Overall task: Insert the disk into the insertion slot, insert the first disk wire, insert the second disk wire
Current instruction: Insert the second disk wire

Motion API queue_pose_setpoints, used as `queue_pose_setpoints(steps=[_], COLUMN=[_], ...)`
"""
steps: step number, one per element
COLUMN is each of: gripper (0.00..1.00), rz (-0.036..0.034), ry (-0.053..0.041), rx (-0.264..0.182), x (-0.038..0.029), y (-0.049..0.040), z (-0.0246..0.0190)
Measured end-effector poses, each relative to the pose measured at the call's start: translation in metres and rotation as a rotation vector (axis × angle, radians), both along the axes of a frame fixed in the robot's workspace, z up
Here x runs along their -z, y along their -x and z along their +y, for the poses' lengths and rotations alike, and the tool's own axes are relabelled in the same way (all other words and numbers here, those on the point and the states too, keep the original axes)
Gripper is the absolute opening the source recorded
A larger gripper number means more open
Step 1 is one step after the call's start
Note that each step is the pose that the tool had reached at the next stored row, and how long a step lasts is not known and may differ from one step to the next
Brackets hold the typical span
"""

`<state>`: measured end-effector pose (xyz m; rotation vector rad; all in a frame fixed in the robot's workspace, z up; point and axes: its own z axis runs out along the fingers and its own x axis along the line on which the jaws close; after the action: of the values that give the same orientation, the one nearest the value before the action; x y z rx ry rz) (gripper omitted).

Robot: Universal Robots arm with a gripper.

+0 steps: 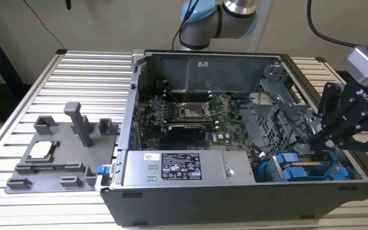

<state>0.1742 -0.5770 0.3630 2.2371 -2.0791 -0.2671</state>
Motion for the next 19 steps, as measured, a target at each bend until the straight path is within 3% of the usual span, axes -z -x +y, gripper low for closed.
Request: queue_pose_setpoints(steps=[9,15,19], gripper=[0.16,0.16,0.16], rz=[0.0022,0.0021,0.0027], ry=[-0.01,-0.0148,-0.0149], rx=[0.007,0.057,0.063], x=[0.0112,0.0154,0.0173], y=[-0.003,-0.0031,-0.0031], z=[-0.0014,-0.0014,-0.0015])
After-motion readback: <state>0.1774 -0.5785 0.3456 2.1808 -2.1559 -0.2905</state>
